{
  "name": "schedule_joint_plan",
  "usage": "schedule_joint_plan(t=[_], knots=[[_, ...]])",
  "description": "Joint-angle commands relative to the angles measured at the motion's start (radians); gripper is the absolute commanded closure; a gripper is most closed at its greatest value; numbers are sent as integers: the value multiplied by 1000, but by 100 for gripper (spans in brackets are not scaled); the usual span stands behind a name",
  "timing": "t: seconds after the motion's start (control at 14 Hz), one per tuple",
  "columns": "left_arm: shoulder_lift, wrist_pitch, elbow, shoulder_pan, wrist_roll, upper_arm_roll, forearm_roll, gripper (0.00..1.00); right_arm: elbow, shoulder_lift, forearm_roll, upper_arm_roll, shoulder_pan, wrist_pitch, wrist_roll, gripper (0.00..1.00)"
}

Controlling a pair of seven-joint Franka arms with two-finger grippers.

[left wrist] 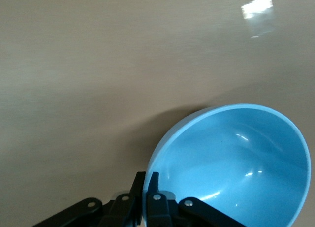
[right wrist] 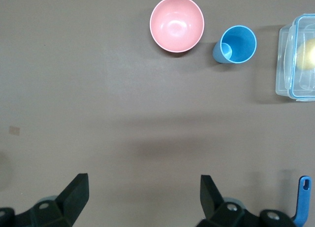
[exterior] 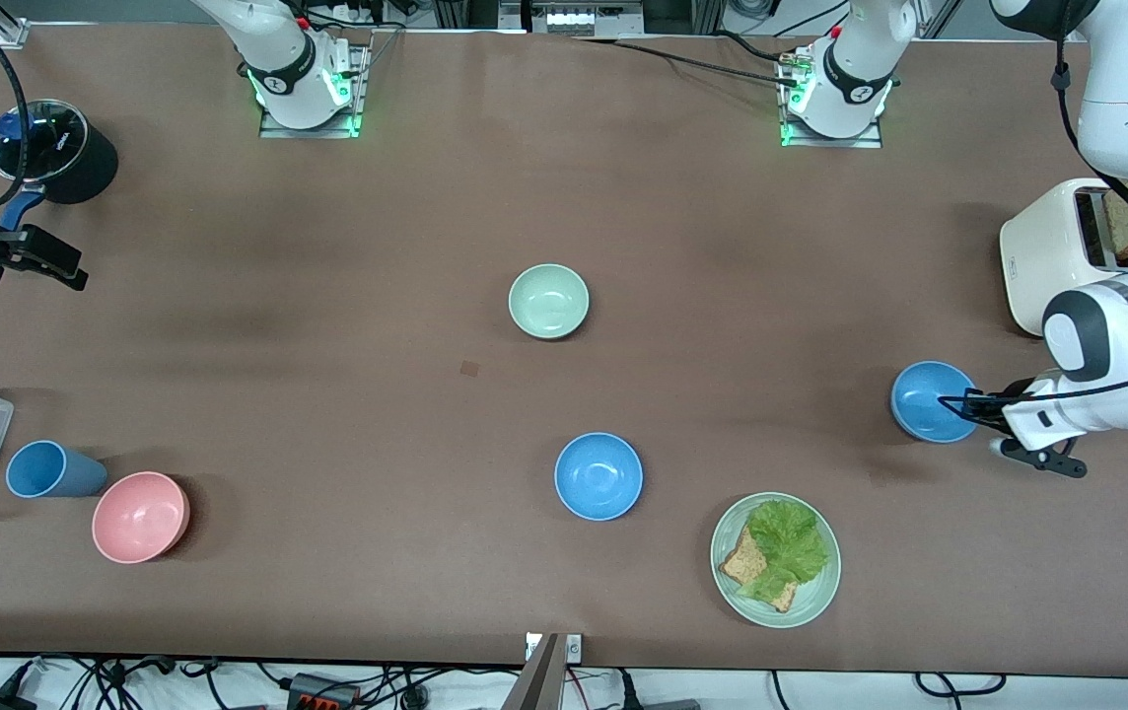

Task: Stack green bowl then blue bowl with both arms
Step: 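Grasp the rim of the blue bowl with the left gripper, then carry the blue bowl over the green bowl with the left gripper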

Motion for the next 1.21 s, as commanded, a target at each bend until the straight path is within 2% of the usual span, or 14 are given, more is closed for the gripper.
schedule_joint_plan(t=[0.0, 0.21, 0.43, 0.79, 1.14], knots=[[-57, -87, 1, 12, 4, -43, -38, 99, -5, -15, 1, -9, 8, -5, -17, 0], [-101, -187, 11, 0, 3, -53, -79, 99, 0, -12, 4, -9, 9, -5, -15, 0], [-155, -264, 12, 1, -25, -131, -82, 99, 2, -9, 8, -9, 8, -2, -14, 0], [-236, -337, 9, 1, -464, -333, -93, 100, 0, -5, 13, -7, 11, -5, -12, 0], [-246, -290, 0, -2, -966, -567, -95, 100, 0, -5, 8, -7, 11, -5, -14, 0]])
